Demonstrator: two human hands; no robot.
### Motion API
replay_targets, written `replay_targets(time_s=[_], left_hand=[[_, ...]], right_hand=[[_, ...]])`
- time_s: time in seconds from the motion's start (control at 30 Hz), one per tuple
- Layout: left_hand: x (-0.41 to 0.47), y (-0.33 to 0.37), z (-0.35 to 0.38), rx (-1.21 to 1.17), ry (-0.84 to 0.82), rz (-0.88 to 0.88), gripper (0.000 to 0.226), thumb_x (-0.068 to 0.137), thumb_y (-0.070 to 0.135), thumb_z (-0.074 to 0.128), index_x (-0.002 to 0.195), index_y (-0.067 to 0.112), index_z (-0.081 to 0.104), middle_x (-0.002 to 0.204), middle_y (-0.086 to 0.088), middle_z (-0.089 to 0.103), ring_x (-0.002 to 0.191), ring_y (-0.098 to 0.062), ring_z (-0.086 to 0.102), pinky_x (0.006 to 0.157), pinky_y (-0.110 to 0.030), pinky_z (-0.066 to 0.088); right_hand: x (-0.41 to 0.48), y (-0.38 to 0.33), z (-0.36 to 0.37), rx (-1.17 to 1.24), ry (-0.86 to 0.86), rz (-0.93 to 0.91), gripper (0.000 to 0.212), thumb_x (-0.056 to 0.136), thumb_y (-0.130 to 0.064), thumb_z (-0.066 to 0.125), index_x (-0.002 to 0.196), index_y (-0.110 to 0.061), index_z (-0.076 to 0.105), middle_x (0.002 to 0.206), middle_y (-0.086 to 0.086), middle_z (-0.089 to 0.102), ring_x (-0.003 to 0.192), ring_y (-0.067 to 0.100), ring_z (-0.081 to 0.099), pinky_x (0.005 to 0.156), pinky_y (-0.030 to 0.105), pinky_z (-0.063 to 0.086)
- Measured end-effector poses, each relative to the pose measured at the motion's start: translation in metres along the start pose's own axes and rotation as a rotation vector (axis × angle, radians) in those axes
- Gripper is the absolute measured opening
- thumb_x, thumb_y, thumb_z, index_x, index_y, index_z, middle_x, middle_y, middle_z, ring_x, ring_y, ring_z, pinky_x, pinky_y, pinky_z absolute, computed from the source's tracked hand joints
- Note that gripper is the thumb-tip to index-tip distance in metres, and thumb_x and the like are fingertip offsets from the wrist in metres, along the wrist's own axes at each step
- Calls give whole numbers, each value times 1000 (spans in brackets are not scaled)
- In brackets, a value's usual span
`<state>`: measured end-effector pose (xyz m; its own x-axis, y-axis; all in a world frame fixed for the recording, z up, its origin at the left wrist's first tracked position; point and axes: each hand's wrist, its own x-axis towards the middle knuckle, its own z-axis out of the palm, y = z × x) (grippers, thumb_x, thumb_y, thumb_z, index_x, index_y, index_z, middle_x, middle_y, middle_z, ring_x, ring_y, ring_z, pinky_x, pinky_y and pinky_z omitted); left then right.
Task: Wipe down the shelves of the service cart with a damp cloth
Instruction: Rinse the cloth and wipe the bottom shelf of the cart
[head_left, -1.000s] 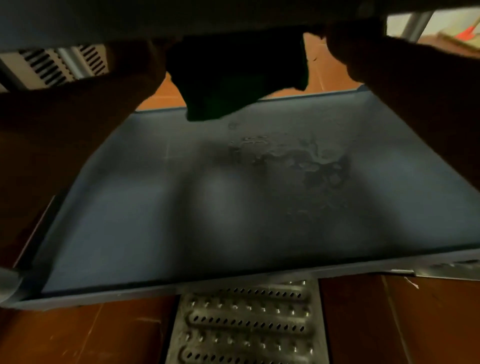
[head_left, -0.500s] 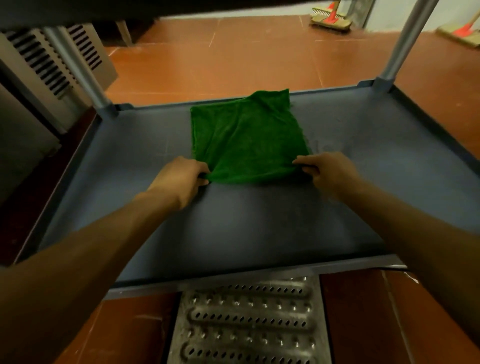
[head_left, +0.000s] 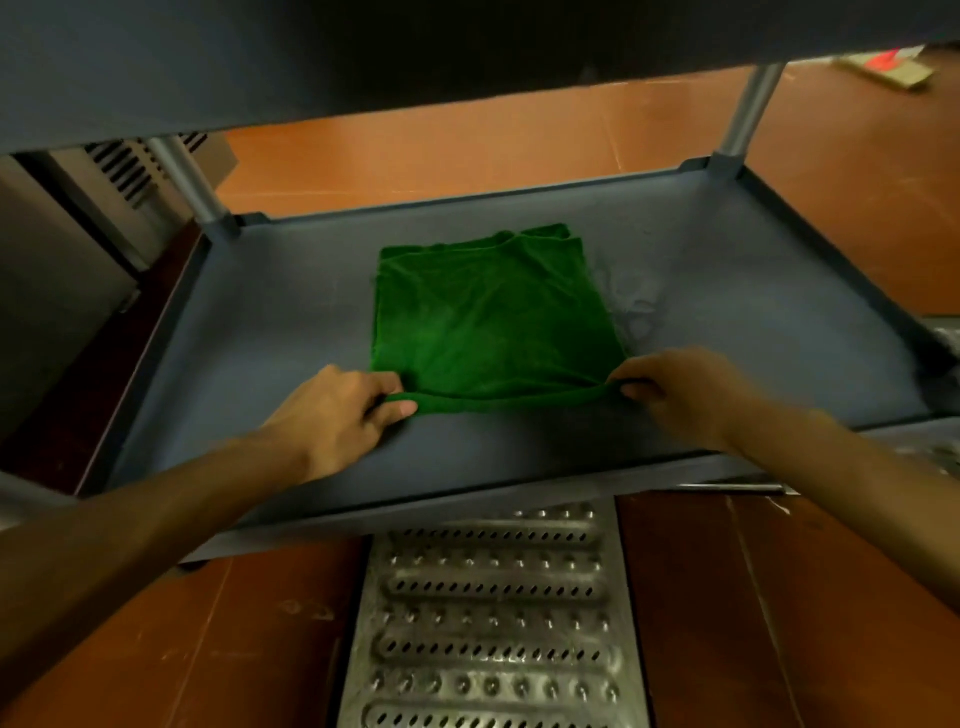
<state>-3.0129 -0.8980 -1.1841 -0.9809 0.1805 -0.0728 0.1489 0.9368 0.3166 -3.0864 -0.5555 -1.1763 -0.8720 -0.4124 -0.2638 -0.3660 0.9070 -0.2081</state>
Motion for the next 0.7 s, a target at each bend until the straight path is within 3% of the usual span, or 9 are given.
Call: replay_targets(time_s=[0.13, 0.27, 0.33, 0.4, 0.57, 0.63, 0.7], left_hand=[[-22, 0, -4, -32, -58, -7, 26, 94, 48, 50, 75, 31, 53, 61, 3, 60, 63, -18, 63, 64, -38, 50], [-40, 11, -15, -89, -47, 0, 47, 88, 63, 35, 88, 25, 61, 69, 3, 65, 67, -14, 64, 67, -40, 51], [-48, 18, -22, -117, -13, -9, 45, 89, 59, 36, 88, 23, 62, 67, 2, 64, 65, -11, 62, 66, -34, 49], [-60, 26, -28, -133, 4, -16, 41, 89, 56, 36, 84, 23, 60, 64, 0, 62, 63, -12, 60, 60, -28, 45], [-89, 39, -30, -255, -119, -57, 49, 92, 65, 42, 75, 22, 58, 64, 0, 62, 60, -12, 59, 62, -32, 47], [-94, 45, -34, -308, -157, -84, 55, 86, 73, 41, 77, 22, 59, 62, 3, 60, 57, -8, 56, 59, -28, 45], [-95, 51, -44, -512, -241, -153, 49, 91, 61, 51, 80, 16, 67, 67, 5, 66, 65, -10, 62, 65, -28, 49]], right_hand=[[-19, -9, -6, 26, -46, 4, 32, 103, -21, 46, 131, -26, 60, 121, 4, 65, 106, 25, 61, 92, 35, 48], [-39, -13, -6, 94, 22, 18, 25, 102, -22, 46, 118, -22, 65, 105, 7, 68, 90, 26, 62, 82, 39, 52], [-51, -13, -6, 148, 55, 10, 20, 101, -21, 47, 109, -20, 65, 98, 6, 68, 82, 23, 62, 75, 39, 52], [-65, -13, -6, 210, 44, 3, 18, 103, -22, 46, 107, -22, 63, 96, 1, 66, 79, 17, 60, 67, 29, 48], [-104, -18, -4, 262, -63, -8, 17, 104, -26, 45, 97, -30, 60, 84, -8, 61, 72, 7, 58, 59, 20, 39], [-116, -20, -6, 305, -116, -11, 20, 103, -24, 46, 98, -26, 65, 82, -6, 63, 68, 7, 57, 57, 18, 37], [-124, -22, -13, 379, -182, -17, 25, 102, -23, 47, 94, -21, 70, 79, 4, 66, 63, 16, 57, 58, 23, 36]])
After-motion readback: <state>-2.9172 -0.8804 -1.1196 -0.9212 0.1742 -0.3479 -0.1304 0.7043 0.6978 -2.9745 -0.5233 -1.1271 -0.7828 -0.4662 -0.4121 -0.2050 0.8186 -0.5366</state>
